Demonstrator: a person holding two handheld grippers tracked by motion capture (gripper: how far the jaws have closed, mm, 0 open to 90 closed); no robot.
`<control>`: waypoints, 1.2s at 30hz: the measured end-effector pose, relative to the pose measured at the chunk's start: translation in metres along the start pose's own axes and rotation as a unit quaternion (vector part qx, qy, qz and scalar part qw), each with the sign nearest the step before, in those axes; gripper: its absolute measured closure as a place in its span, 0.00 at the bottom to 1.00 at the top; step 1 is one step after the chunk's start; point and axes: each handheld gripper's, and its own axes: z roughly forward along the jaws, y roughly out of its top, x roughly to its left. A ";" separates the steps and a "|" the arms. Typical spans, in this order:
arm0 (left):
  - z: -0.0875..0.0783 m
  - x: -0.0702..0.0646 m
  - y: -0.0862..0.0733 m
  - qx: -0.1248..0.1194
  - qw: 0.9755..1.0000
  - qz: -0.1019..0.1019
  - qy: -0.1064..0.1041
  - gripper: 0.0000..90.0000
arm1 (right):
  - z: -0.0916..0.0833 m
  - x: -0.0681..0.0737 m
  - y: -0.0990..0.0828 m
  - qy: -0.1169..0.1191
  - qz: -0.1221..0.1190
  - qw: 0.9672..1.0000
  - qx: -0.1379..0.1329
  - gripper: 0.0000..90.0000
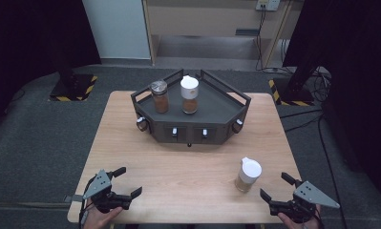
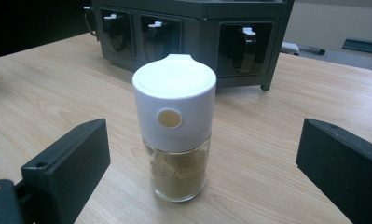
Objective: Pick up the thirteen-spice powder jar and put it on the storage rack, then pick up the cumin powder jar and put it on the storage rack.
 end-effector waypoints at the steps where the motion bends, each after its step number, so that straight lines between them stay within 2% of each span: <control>1: 0.000 0.000 0.000 0.000 1.000 0.000 0.000 0.01 | 0.000 0.000 0.000 0.000 -0.001 1.000 0.000 0.03; 21: 0.001 0.000 0.001 0.005 1.000 0.003 -0.003 0.01 | 0.002 -0.001 -0.001 0.005 0.000 1.000 0.004 0.03; 36: 0.000 0.000 0.001 0.003 1.000 0.002 -0.002 0.01 | -0.002 -0.001 -0.002 0.004 0.011 1.000 -0.003 0.03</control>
